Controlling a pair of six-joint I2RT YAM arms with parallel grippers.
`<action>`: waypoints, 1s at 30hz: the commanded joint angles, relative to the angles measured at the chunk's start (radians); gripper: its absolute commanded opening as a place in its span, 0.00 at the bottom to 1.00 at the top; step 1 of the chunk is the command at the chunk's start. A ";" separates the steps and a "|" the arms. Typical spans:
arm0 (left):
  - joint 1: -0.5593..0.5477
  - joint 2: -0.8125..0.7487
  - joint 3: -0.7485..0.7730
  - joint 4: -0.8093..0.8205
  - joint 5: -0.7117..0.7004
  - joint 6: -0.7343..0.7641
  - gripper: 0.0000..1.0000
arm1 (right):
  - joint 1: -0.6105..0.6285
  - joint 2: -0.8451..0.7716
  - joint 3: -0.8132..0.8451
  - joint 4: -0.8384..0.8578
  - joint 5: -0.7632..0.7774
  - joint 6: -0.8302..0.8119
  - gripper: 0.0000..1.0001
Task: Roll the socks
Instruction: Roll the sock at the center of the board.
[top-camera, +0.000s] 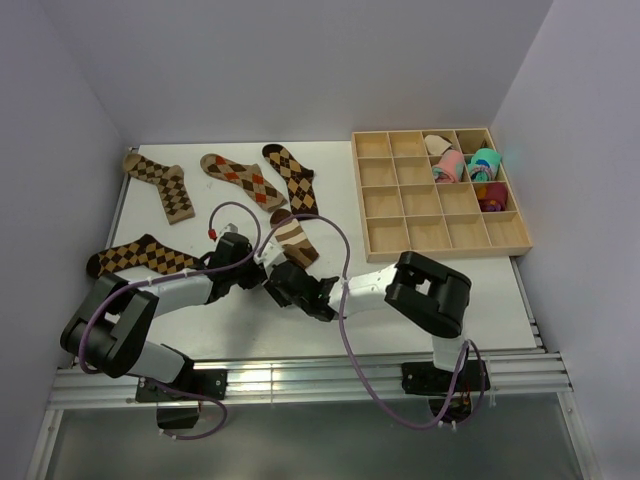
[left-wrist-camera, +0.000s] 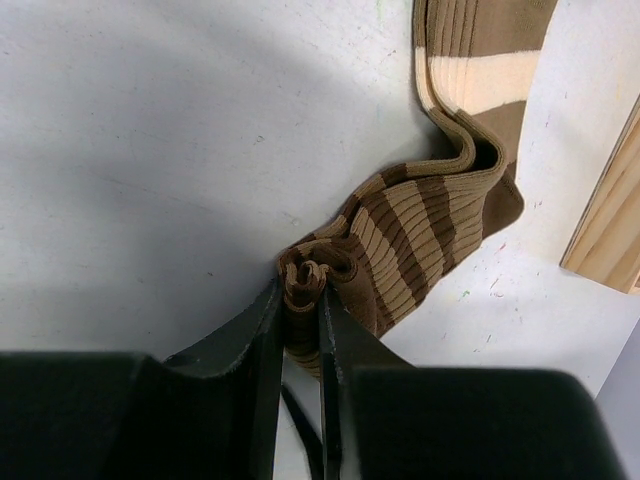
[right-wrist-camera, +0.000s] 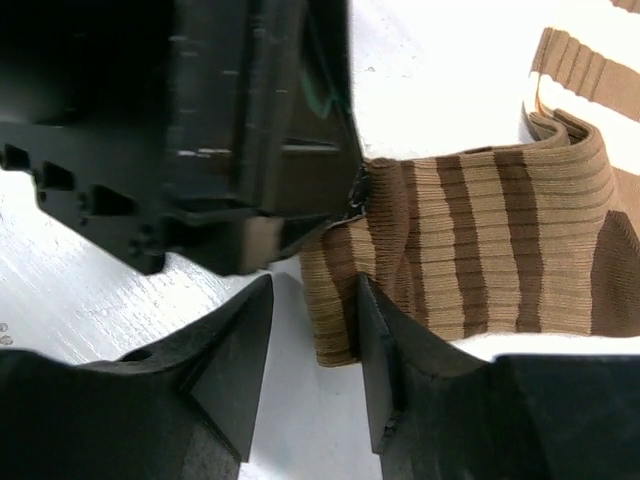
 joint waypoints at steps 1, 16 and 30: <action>-0.004 0.002 -0.008 -0.101 -0.022 0.040 0.17 | -0.049 -0.007 -0.048 -0.049 -0.007 0.042 0.43; -0.004 -0.114 -0.057 -0.075 -0.042 -0.006 0.39 | -0.135 0.051 0.013 -0.171 -0.232 0.122 0.00; -0.004 -0.366 -0.206 0.063 -0.099 -0.031 0.77 | -0.405 0.051 0.027 -0.041 -0.975 0.484 0.00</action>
